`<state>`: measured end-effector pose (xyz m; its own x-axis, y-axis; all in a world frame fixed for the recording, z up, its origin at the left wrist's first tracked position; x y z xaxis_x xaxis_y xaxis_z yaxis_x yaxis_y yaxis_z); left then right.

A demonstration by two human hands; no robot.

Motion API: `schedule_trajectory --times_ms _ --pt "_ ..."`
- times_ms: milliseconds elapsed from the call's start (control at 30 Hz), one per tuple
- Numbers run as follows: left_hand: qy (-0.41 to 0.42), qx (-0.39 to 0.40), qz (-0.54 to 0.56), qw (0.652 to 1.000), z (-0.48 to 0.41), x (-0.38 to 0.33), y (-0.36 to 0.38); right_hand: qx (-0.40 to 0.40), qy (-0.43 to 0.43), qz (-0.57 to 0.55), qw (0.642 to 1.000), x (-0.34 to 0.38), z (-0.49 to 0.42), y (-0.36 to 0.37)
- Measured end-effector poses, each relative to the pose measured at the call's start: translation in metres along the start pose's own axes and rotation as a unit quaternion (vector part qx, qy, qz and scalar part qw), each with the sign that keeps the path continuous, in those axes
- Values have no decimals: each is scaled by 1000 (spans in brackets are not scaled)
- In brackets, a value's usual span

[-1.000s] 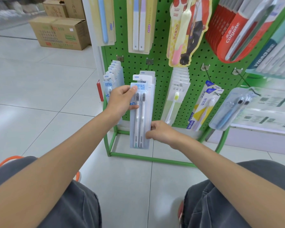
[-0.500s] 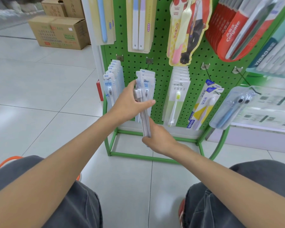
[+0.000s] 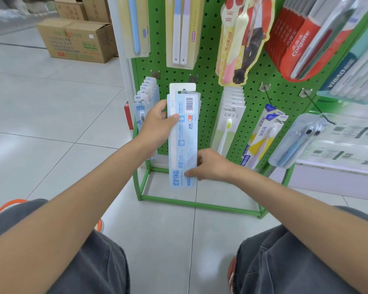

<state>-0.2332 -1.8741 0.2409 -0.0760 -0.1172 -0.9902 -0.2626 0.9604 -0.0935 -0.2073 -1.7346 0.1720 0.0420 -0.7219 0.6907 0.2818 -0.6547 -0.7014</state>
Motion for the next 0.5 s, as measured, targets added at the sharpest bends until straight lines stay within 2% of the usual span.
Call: schedule_trajectory --times_ms 67,133,267,333,400,500 --pt "-23 5 13 1000 2 3 5 31 -2 39 999 1 -2 -10" --pt "-42 13 24 999 4 6 10 25 9 22 999 1 -3 -23" --pt "-53 36 26 998 7 11 18 -70 -10 -1 997 11 -8 -57" --pt "-49 48 20 997 9 12 21 -125 -23 -51 991 19 -9 -72" --pt "-54 60 33 996 12 12 23 -155 -25 -91 983 22 -8 -81" --pt "-57 75 40 995 15 12 24 -191 -35 -85 977 24 -2 -85"
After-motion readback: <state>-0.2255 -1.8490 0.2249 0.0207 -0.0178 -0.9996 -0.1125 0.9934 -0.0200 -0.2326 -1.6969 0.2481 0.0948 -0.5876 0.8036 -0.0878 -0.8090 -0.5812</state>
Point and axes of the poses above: each hand's wrist, its own z-axis away from the middle knuckle, its own y-axis out of the palm, x = y × z, the point moved 7 cm from there along -z, towards the middle knuckle, and after that the axes turned 12 degrees about -x, right-handed, at the moved point
